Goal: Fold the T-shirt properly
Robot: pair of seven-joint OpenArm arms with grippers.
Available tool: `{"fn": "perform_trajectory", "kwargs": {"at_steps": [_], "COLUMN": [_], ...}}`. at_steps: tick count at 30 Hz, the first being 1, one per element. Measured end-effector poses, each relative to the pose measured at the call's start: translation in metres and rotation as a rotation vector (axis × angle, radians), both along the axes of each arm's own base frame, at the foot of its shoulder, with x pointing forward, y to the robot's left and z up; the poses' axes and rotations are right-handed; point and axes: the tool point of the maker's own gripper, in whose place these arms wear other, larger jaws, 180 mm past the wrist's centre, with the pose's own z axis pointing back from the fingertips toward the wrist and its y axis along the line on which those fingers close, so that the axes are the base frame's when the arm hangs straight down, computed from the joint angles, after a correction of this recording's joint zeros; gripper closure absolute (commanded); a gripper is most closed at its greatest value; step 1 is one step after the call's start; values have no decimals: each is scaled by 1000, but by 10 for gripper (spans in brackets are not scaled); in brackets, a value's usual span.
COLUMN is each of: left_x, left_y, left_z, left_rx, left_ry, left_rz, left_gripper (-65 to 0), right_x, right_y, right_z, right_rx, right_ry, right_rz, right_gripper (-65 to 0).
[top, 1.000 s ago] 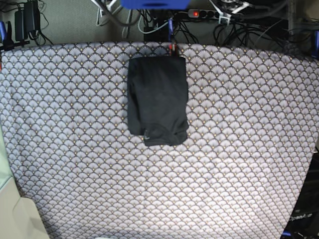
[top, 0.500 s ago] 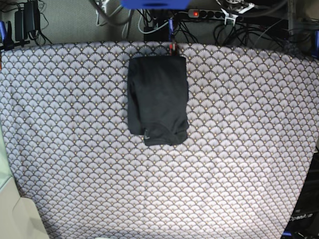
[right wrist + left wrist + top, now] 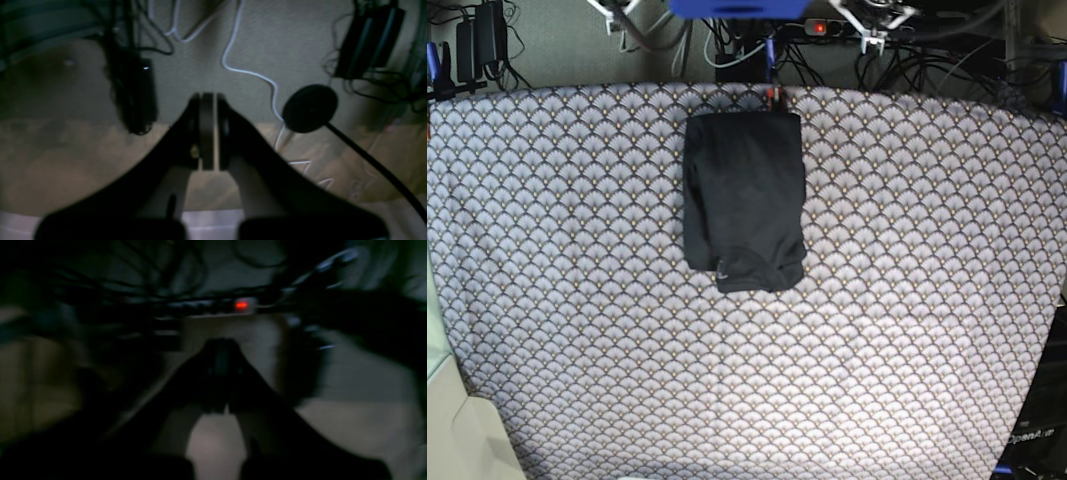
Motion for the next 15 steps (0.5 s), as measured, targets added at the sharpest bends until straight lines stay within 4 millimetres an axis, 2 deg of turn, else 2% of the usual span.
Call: {"fn": "perform_trajectory", "kwargs": {"at_steps": [3, 15], "left_x": [3, 4], "left_y": [-9, -7], "left_z": [0, 0], "left_rx": [-73, -85], "left_ry": [-13, -16], "left_rz": [71, 81], "left_gripper": [0, 0], "right_x": [0, -1], "right_y": [4, 14], "right_z": [0, -1], "right_rx": [19, 87], "right_ry": [0, 8], "right_rz": [-2, -8], "right_gripper": [0, 0]}}
